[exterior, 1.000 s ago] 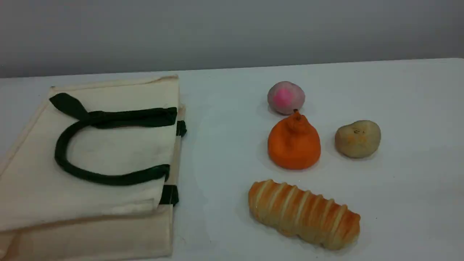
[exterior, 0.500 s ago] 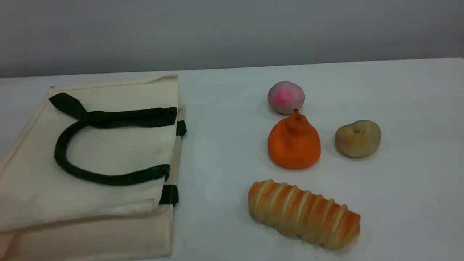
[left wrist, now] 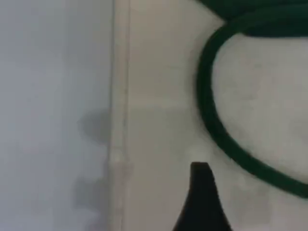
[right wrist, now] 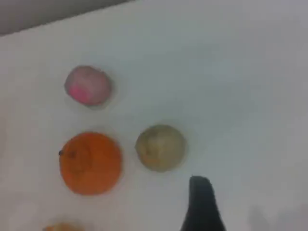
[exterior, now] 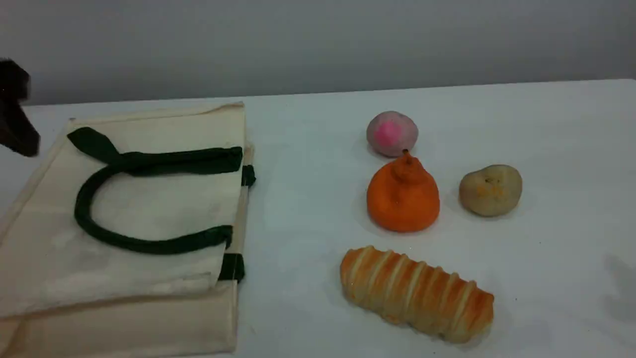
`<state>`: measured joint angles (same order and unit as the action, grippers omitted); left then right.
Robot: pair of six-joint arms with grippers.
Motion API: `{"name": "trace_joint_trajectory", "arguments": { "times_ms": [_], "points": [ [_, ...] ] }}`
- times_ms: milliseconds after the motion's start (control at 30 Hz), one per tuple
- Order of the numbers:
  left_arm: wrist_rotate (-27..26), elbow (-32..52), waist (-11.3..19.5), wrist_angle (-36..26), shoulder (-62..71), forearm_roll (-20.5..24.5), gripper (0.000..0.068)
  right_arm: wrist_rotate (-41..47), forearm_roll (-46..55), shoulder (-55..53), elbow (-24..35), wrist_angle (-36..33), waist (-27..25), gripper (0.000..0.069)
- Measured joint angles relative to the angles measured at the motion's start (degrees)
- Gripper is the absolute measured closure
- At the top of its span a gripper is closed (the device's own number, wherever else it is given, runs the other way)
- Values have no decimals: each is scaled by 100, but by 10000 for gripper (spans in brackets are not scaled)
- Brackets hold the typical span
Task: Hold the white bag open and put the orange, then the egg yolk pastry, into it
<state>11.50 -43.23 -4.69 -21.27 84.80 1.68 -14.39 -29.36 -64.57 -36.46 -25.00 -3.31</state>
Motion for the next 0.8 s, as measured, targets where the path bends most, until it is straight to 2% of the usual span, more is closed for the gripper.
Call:
{"name": "trace_joint_trajectory", "arguments": {
  "times_ms": [233,467,567,800],
  "points": [
    [-5,-859,0,-1,1081,0,216,-755,-912,-425,0,137,0,251],
    [-51,-1680,0,-493,2063,7,216,-1180,-1437,-475,0,331,0,251],
    [-69,-1865,0,-595,2364,183,216,-1180,-1437,-475,0,339,0,251],
    [-69,-1879,0,-492,2824,151,216,-1180,-1437,-475,0,363,0,251]
  ]
}}
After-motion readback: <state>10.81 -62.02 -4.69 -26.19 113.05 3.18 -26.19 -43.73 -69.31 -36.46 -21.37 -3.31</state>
